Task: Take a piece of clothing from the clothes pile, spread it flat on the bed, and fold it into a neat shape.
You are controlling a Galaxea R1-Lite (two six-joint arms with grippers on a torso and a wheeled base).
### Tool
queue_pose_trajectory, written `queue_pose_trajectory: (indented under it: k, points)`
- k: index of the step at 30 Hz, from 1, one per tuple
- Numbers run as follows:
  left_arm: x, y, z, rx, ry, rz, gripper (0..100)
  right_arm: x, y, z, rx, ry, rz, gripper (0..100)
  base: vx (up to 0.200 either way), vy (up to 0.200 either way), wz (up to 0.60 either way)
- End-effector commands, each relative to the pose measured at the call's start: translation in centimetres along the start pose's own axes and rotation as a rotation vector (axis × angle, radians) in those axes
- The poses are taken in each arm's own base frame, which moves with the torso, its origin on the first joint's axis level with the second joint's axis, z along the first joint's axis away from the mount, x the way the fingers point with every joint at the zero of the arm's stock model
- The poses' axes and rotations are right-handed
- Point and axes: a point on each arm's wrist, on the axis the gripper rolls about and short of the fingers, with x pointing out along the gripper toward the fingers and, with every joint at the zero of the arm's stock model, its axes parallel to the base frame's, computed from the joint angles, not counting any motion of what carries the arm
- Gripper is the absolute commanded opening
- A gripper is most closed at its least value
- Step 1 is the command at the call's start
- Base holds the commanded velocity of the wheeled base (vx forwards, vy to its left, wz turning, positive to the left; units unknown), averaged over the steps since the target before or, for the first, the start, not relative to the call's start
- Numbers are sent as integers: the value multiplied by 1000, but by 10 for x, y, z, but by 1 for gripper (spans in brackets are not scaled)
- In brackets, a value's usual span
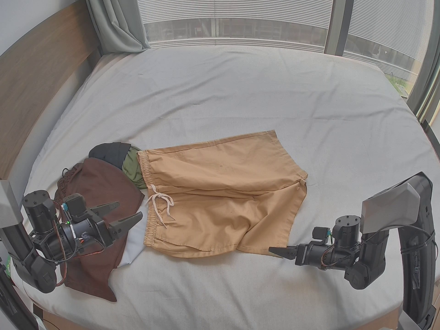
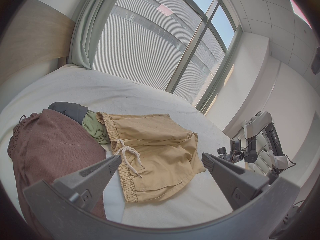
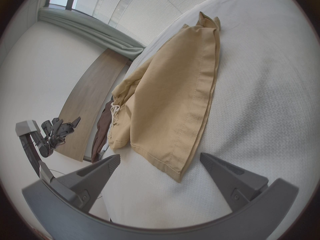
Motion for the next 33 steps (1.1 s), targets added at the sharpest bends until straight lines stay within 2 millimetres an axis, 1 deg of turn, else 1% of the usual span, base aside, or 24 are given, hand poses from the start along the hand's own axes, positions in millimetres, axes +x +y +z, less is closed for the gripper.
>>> queue_pose_trajectory:
  k: [1, 6, 7, 14, 18, 21, 22, 25, 26, 27, 28, 30, 31, 33]
  points:
    - [0, 0, 0, 1, -1, 1, 100, 7, 2, -1, 9, -5, 0, 100, 0, 0, 0]
    - [0, 0, 1, 1, -3, 2, 100, 9, 3, 0, 7, -7, 3, 100, 0, 0, 0]
    - [0, 0, 1, 3, -3, 2, 100, 9, 3, 0, 8, -7, 1, 0, 0, 0, 0]
    - [0, 1, 0, 0, -2, 2, 100, 9, 1, 1, 9, -13, -2, 0, 0, 0, 0]
    - [0, 1, 0, 2, -2, 4, 100, 4, 0, 3, 9, -41, -59, 0, 0, 0, 0]
    - [0, 1, 0, 1, -1, 4, 100, -6, 0, 3, 15, -45, -84, 0, 0, 0, 0]
    - [0, 1, 0, 0, 1, 3, 100, -12, 0, 4, 13, -45, -95, 0, 0, 0, 0]
    - [0, 1, 0, 0, 1, 3, 100, -24, -4, 4, -20, -45, -121, 0, 0, 0, 0]
    - [0, 1, 0, -1, -1, 2, 100, -25, -4, 4, -24, -45, -121, 0, 0, 0, 0]
    - [0, 1, 0, -1, -1, 2, 100, -31, -9, 5, -40, -48, -141, 0, 0, 0, 0]
    - [0, 1, 0, -1, -1, 2, 100, -31, -9, 5, -40, -48, -141, 0, 0, 0, 0]
    - [0, 1, 0, -1, 2, 3, 100, -39, -15, 9, -47, -64, -167, 0, 0, 0, 0]
    - [0, 1, 0, -1, 2, 3, 100, -39, -15, 9, -47, -64, -167, 0, 0, 0, 0]
    - [0, 1, -1, -4, 4, 3, 100, -46, -19, 11, -36, -70, -170, 0, 0, 0, 0]
